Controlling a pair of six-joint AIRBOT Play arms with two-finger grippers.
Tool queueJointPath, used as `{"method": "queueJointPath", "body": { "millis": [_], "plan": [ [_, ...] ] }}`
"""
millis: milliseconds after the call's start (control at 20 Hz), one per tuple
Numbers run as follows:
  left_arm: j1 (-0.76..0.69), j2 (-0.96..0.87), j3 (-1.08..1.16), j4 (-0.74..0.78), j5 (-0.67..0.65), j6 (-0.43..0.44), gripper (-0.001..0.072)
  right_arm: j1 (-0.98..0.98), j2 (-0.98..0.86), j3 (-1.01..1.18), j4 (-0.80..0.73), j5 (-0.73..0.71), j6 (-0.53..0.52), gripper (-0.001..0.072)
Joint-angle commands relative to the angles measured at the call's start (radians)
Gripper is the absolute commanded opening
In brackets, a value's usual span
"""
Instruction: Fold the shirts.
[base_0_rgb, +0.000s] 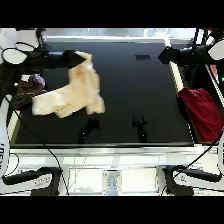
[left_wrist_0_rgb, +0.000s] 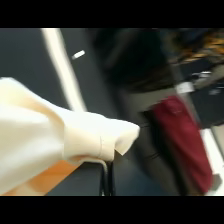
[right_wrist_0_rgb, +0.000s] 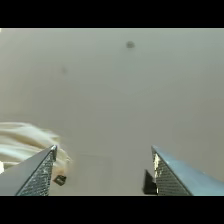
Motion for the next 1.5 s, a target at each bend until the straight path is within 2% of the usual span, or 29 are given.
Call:
{"method": "queueJointPath", "body": {
  "millis": [0, 100, 150, 200, 250, 350, 450, 550, 600, 700, 750, 850, 1000, 1100, 1150, 1300, 1450],
  "plan": [
    [-0.122, -0.008, 0.013, -0.038, 0.077, 0.02, 0.0011, 0.0, 0.0, 0.0, -0.063, 0.017, -0.002, 0.0671],
    [-0.162, -0.05, 0.013, -0.042, 0.053, 0.02, 0.0036, 0.0, 0.0, 0.0, -0.061, 0.008, -0.002, 0.0671],
    [-0.182, -0.073, 0.014, -0.042, 0.064, 0.021, 0.0294, 0.0, -0.001, 0.0, -0.059, 0.008, -0.002, 0.0672],
    [-0.194, -0.094, 0.014, -0.042, 0.097, 0.021, 0.072, 0.001, -0.002, 0.0, -0.04, 0.019, -0.002, 0.0672],
    [-0.195, -0.107, 0.014, -0.042, 0.148, 0.021, 0.0711, 0.001, -0.003, -0.001, 0.003, 0.045, -0.003, 0.0679],
    [-0.159, -0.113, 0.014, -0.04, 0.253, 0.021, 0.0711, 0.018, -0.003, -0.028, 0.082, 0.095, -0.093, 0.0682],
    [-0.091, -0.113, 0.014, 0.006, 0.257, 0.021, 0.0711, 0.062, -0.004, -0.099, 0.069, 0.132, -0.163, 0.0682],
    [-0.015, -0.115, 0.009, 0.174, 0.193, -0.016, 0.071, 0.1, -0.019, -0.213, 0.052, 0.11, -0.214, 0.0682],
    [0.02, -0.121, 0.007, 0.283, 0.141, -0.098, 0.071, 0.108, -0.037, -0.27, 0.054, 0.07, -0.223, 0.0682],
    [0.088, -0.148, 0.005, 0.467, -0.036, -0.319, 0.0709, 0.113, -0.098, -0.362, 0.122, -0.027, -0.218, 0.0681],
    [0.113, -0.167, 0.005, 0.496, -0.124, -0.374, 0.0708, 0.113, -0.139, -0.378, 0.192, -0.051, -0.219, 0.0681],
    [0.139, -0.215, -0.002, 0.499, -0.23, -0.377, 0.0707, 0.124, -0.214, -0.378, 0.345, -0.092, -0.244, 0.0681],
    [0.127, -0.274, -0.026, 0.445, -0.236, -0.375, 0.0706, 0.188, -0.279, -0.351, 0.445, -0.19, -0.275, 0.0666],
    [0.105, -0.3, -0.029, 0.42, -0.217, -0.365, 0.0706, 0.257, -0.319, -0.256, 0.378, -0.19, -0.309, 0.0534],
    [0.093, -0.307, -0.031, 0.424, -0.206, -0.365, 0.0706, 0.291, -0.34, -0.195, 0.293, -0.187, -0.297, 0.0508],
    [0.074, -0.308, -0.052, 0.424, -0.193, -0.331, 0.0706, 0.37, -0.415, -0.022, 0.011, -0.122, -0.203, 0.0509],
    [0.074, -0.3, -0.089, 0.423, -0.149, -0.316, 0.0706, 0.41, -0.503, 0.093, -0.068, 0.019, -0.198, 0.0509]
  ]
}}
